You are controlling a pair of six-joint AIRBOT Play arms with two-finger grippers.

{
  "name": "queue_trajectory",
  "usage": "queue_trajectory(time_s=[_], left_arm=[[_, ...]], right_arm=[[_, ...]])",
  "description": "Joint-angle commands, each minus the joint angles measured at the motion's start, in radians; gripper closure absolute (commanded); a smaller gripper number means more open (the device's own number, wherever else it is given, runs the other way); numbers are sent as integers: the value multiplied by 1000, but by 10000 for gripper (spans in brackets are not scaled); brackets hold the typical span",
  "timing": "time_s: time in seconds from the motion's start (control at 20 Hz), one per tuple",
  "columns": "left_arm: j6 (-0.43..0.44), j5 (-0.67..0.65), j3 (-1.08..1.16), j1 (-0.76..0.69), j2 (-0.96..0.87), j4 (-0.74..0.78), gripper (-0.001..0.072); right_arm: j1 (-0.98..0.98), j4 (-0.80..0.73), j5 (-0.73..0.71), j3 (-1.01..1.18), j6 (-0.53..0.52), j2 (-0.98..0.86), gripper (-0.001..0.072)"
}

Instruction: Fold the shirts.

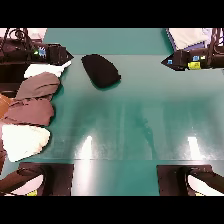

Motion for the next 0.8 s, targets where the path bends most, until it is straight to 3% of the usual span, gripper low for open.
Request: queue_trajectory(time_s=[0.0, 0.55, 0.7, 0.75], left_arm=[[0, -1, 1, 0, -1, 1, 681], [-6, 7, 1, 0, -1, -4, 681], [-6, 106, 1, 0, -3, -34, 676], [-6, 144, 1, 0, -11, -34, 388]], right_arm=[[0, 1, 0, -2, 0, 1, 696], [0, 1, -11, -9, 0, 1, 696], [0, 1, -10, -9, 0, 1, 696], [0, 1, -11, -9, 0, 1, 696]])
